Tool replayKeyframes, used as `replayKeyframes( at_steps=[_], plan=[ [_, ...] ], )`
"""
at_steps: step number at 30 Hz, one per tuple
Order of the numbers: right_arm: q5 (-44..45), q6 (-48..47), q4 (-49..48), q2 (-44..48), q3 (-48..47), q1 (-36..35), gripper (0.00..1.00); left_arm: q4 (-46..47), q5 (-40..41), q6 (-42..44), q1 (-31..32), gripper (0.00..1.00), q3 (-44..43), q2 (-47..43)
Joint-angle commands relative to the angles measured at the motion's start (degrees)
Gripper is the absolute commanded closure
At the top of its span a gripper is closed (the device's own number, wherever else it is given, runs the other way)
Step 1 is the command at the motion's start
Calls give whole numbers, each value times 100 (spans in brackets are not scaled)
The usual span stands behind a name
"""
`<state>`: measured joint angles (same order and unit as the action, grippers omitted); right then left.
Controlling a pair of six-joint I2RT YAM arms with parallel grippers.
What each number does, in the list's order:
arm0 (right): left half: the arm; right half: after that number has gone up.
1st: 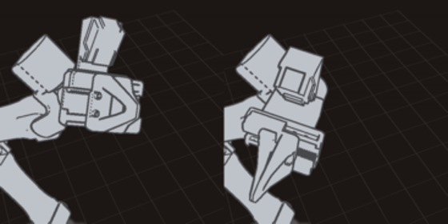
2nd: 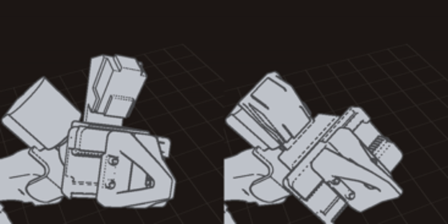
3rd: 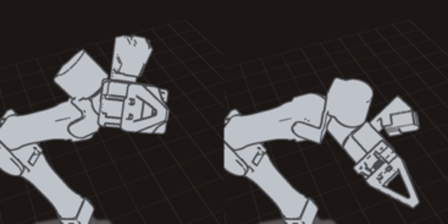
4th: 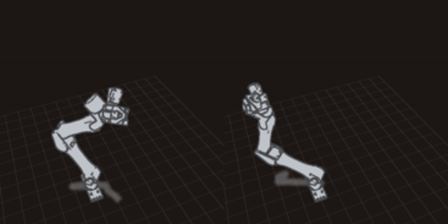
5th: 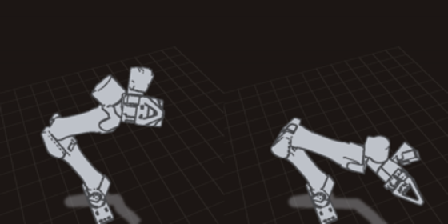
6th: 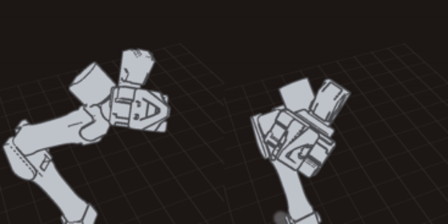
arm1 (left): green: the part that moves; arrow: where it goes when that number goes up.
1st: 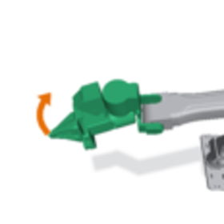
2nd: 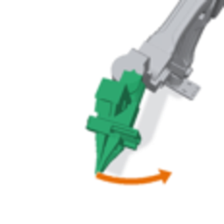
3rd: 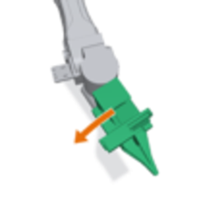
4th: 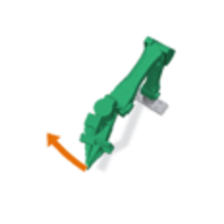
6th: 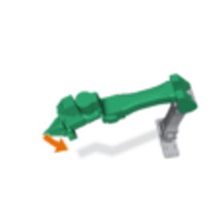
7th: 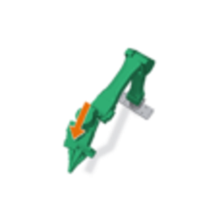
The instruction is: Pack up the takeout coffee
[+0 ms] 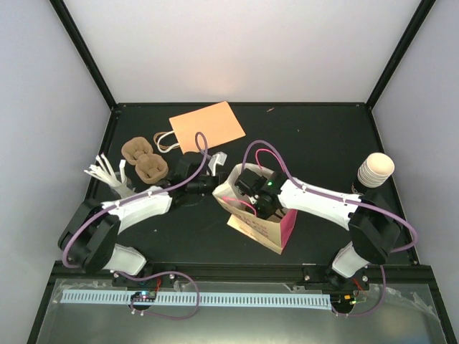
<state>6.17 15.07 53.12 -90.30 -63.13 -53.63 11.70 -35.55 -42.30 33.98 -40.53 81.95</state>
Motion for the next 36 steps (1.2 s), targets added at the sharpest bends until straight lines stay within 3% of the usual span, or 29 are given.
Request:
replayKeyframes(
  at_steps=[1, 15, 27, 36],
  plan=[
    [-48, 274, -227, -82, -41, 10, 99, -223, 67, -363, 168, 96, 148, -412],
    [-760, 1239, -1132, 461, 38, 15, 99, 67, 1320, -1573, 962, 93, 871, -2019],
    [-872, 1500, -1383, 868, 261, 23, 99, 300, 1742, -1891, 1748, 94, 943, -2120],
    [-1711, 1532, -1739, 1174, 642, 366, 99, 308, 1783, -1939, 2070, 94, 711, -2105]
  ],
)
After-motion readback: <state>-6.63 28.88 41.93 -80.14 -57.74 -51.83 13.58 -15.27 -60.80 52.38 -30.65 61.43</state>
